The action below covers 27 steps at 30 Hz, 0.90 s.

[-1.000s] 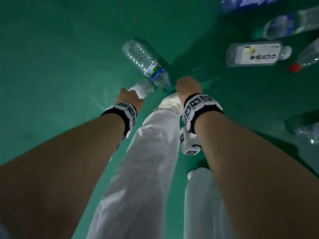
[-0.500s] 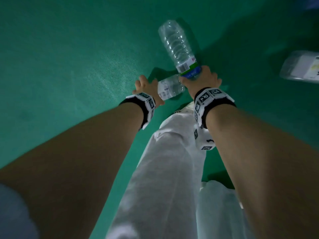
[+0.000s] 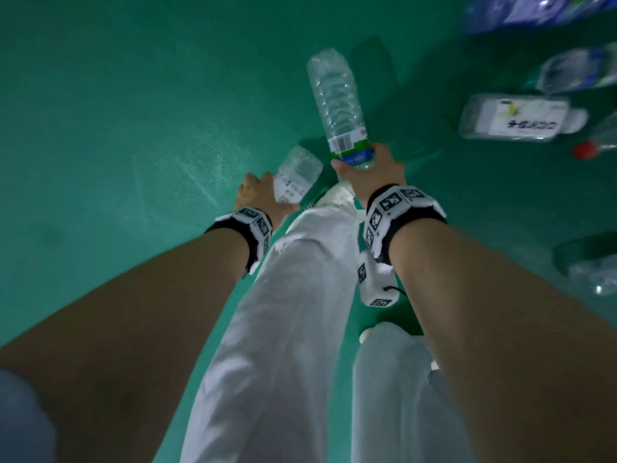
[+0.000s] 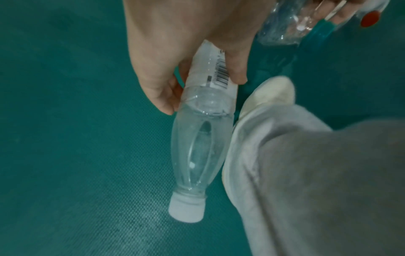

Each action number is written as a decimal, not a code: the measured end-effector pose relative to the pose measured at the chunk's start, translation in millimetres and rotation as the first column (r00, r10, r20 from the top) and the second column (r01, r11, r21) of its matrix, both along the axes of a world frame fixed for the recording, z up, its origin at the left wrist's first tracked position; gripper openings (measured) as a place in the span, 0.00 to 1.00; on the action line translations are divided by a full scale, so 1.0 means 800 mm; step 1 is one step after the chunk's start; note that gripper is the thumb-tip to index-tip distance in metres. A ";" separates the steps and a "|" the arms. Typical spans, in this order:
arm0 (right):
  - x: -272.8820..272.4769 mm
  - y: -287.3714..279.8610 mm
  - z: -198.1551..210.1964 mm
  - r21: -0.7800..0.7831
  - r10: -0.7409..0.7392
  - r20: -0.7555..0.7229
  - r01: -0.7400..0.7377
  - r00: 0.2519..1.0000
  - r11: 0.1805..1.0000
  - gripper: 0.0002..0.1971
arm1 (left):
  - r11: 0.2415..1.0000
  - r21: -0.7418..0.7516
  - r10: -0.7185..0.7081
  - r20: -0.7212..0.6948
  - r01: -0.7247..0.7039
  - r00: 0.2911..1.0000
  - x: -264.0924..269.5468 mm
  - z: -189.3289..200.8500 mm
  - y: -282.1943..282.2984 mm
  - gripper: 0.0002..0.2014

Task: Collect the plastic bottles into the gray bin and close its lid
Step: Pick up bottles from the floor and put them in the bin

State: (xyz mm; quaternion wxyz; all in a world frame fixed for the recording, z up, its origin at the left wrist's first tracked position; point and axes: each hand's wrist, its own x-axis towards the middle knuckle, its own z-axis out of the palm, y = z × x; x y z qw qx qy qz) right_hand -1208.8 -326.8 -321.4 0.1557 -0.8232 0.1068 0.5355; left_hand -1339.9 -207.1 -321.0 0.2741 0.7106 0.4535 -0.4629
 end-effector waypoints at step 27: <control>-0.057 -0.483 0.233 0.024 -0.804 0.082 0.805 0.589 0.592 0.33 | 0.855 -0.123 -0.424 0.394 0.504 0.816 0.197 0.208 -0.433 0.17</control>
